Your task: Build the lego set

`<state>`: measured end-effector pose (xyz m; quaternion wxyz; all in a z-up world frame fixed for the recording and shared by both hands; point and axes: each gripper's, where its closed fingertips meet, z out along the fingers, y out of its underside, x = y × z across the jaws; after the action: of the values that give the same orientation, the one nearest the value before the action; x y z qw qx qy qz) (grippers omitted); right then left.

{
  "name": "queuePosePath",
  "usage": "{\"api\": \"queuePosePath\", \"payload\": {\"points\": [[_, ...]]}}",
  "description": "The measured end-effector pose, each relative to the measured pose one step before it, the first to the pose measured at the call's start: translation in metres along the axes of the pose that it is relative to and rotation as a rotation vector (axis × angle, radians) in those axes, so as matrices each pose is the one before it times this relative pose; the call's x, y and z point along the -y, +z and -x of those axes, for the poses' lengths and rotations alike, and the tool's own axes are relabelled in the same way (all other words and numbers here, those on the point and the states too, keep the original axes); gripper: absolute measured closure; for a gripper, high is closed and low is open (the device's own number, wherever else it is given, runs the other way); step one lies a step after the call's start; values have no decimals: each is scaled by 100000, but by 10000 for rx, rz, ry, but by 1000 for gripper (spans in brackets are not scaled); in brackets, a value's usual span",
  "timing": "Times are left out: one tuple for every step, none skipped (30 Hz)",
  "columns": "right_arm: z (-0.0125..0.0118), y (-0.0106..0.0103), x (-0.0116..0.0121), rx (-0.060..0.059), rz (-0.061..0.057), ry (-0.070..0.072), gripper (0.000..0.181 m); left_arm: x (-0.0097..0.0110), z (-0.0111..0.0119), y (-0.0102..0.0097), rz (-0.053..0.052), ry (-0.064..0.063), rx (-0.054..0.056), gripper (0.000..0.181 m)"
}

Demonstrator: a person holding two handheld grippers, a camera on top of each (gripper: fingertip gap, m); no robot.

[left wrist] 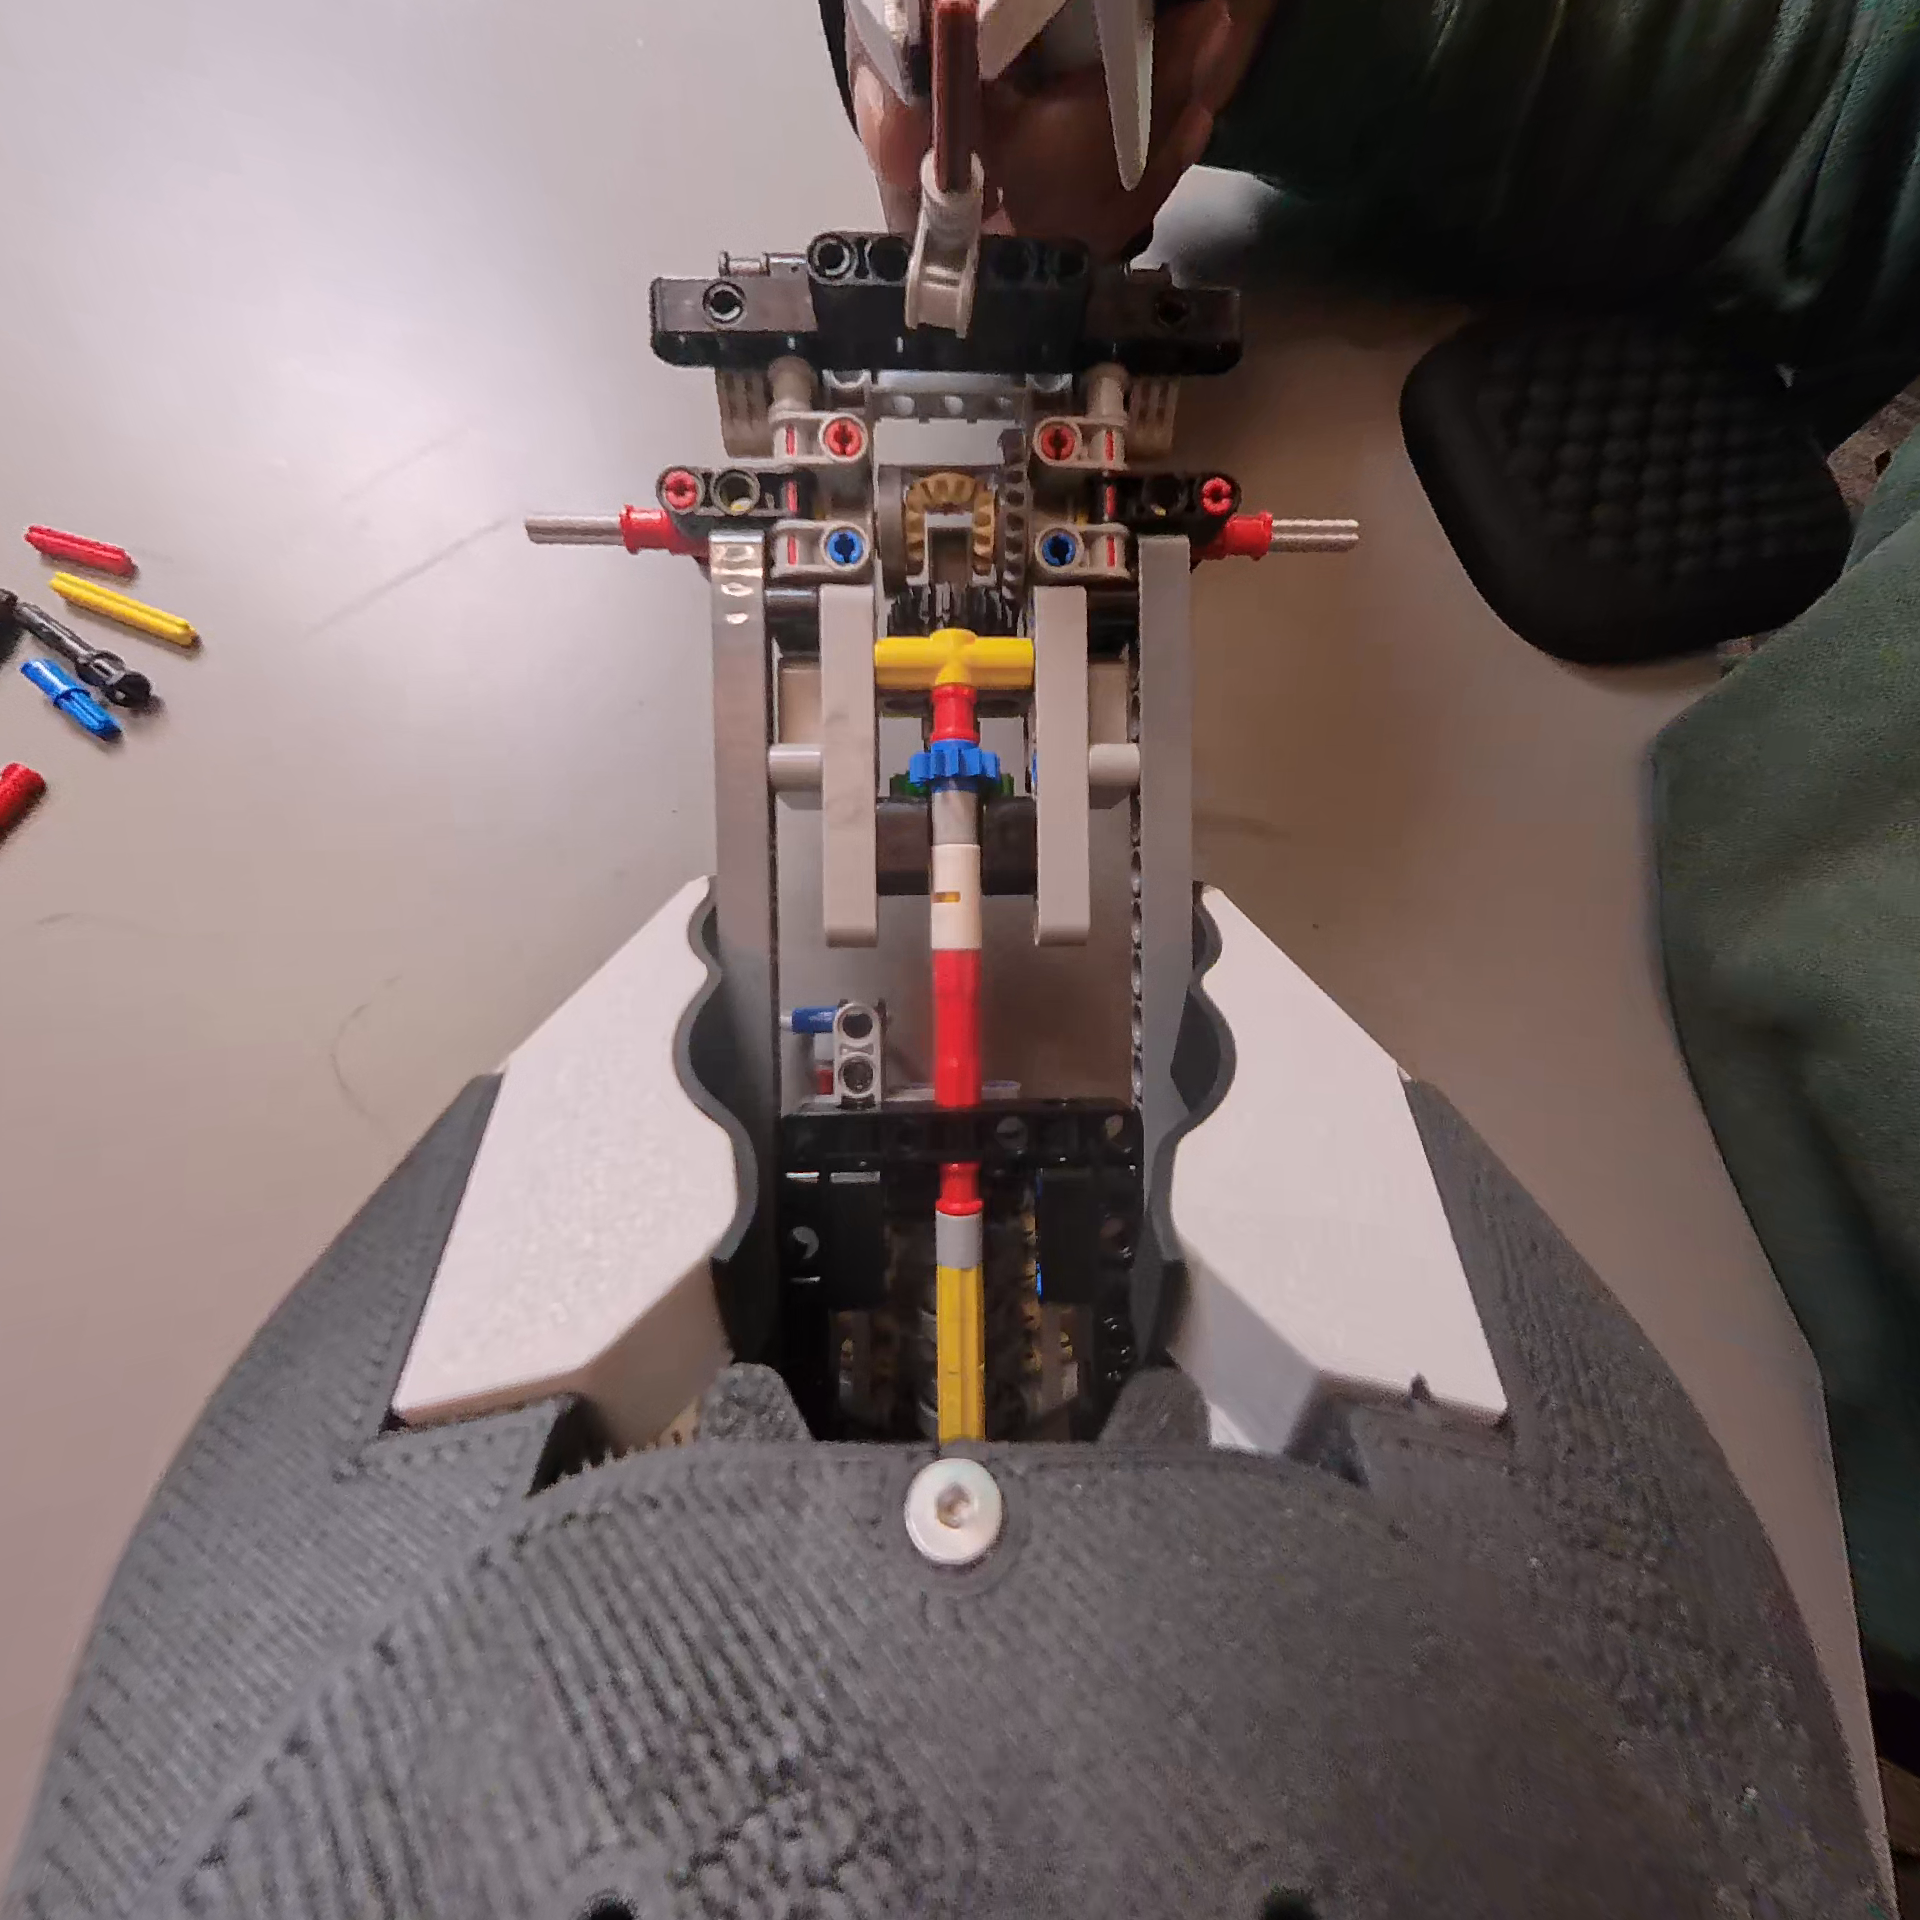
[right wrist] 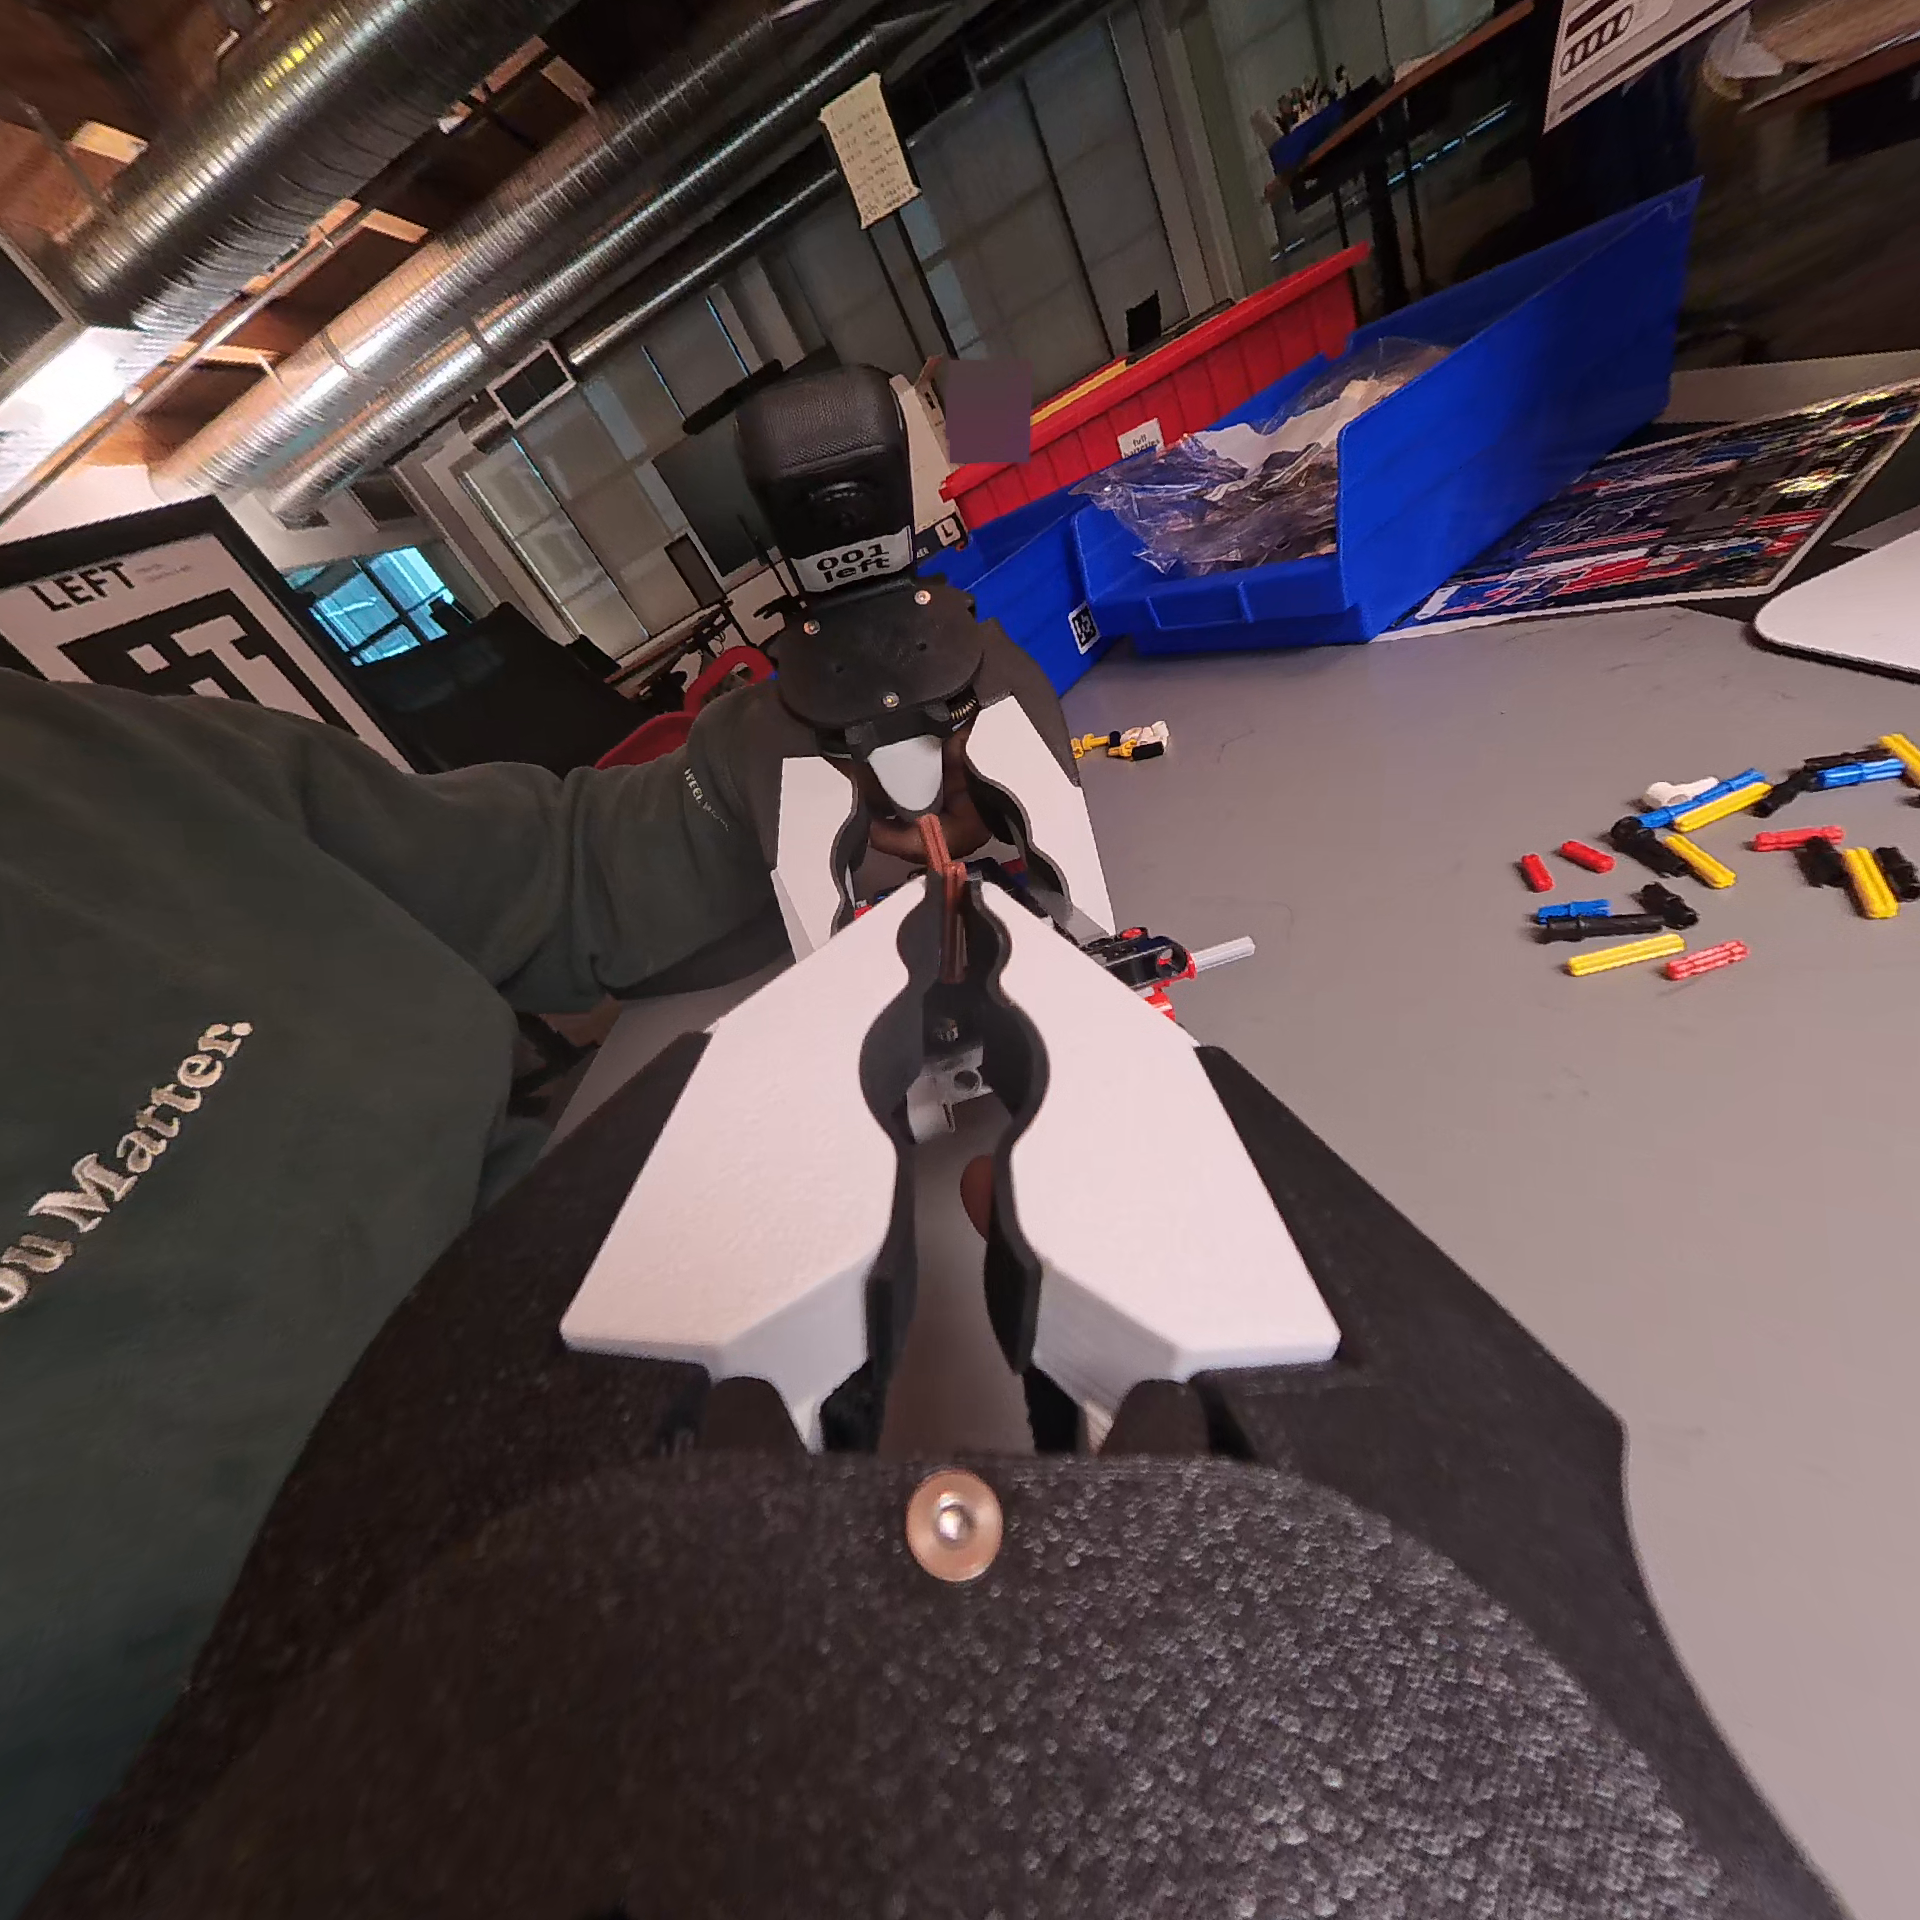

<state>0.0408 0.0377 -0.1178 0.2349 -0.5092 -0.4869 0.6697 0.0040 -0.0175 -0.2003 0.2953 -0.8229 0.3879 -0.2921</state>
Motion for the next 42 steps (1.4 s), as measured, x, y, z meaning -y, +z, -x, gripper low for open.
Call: {"api": "queuePosePath", "payload": {"points": [[-52,-17,9,-31,-2,-29,181,8,1,-6,-8,1,14,96],[-43,-11,12,-27,-11,-19,181,-13,-7,-7,-9,14,17,95],[-13,5,0,4,-5,15,181,-9,4,0,-5,14,23,95],[14,12,-19,13,-4,19,181,1,-10,9,3,18,24,96],[-19,28,-32,-13,3,-12,181,-19,-10,14,16,32,19,95],[-17,30,-59,-16,25,-28,181,-9,-12,13,21,33,17,95],[9,22,-37,-2,17,-18,181,-14,-12,16,16,24,16,95],[34,6,-12,14,3,-2,181,-7,-5,10,8,17,11,96],[5,-4,-5,9,0,8,181,-3,-6,3,-2,12,5,96],[-18,-13,-16,-5,0,3,181,4,-6,2,-6,4,0,96],[-34,-3,-28,-9,12,0,181,6,6,-2,-4,1,-6,96],[-13,-17,-10,4,-1,5,181,-3,-9,-6,-5,4,-7,95],[-16,1,-29,4,6,5,181,9,-2,5,-7,6,-4,95],[-28,3,-37,-5,9,-5,181,-2,-5,-10,-9,-1,-5,96],[-12,4,-34,2,7,3,181,5,4,3,-12,-7,-9,96],[-20,4,-36,8,9,15,181,12,-2,-3,-12,-9,-10,96],[-8,11,-26,10,5,9,181,10,4,-4,-10,-8,-7,96],[-4,-5,-28,7,7,-6,181,0,2,6,-9,-2,-3,96],[0,3,-20,0,8,-24,181,0,-1,-5,-7,4,0,96],[-16,-4,-31,-18,16,-44,181,18,-2,4,-5,4,2,96],[-21,4,-38,-31,29,-57,181,-3,-1,-2,-1,5,3,96],[-18,-8,-32,-27,27,-53,181,2,-7,10,2,10,3,96],[36,13,-8,5,11,-35,181,6,-17,17,-2,14,3,96],[47,1,10,16,2,-22,181,16,-25,27,-5,16,1,96],[29,11,13,6,2,-25,181,19,-30,37,0,20,3,96],[24,10,-10,3,9,-31,181,9,-34,22,8,23,6,95],[41,20,-17,10,13,-28,181,3,-19,24,8,21,7,95],[40,13,-24,10,10,-28,181,1,-28,18,2,16,5,95],[61,15,1,12,1,-32,181,-2,-14,17,8,15,9,95],[73,15,19,17,-13,-28,181,2,-14,14,14,17,13,95],[58,5,48,11,-23,-27,181,-8,-7,14,12,18,13,96],[36,14,46,3,-16,-19,181,-8,-5,9,9,15,12,96],[32,5,5,7,4,-4,181,-5,-11,11,7,12,9,96],[12,9,12,-3,-1,-12,181,4,-3,1,6,9,8,96],[3,-4,44,-14,-21,-24,181,1,-17,14,3,8,7,96],[18,10,2,-2,4,-16,181,10,-18,14,-4,8,-3,96],[6,1,8,-3,5,-8,181,12,-31,15,-5,4,-11,96],[4,13,7,0,0,-7,181,5,-26,12,0,4,-7,96],[0,3,7,2,-5,-5,181,9,-15,3,2,7,1,96],[8,5,-6,3,5,10,181,-2,-6,3,1,6,2,96],[-18,4,-6,-5,2,8,181,1,-1,1,-1,1,-2,96],[-14,-12,5,-8,-2,4,181,1,-14,-4,-5,-8,-10,96]]}}
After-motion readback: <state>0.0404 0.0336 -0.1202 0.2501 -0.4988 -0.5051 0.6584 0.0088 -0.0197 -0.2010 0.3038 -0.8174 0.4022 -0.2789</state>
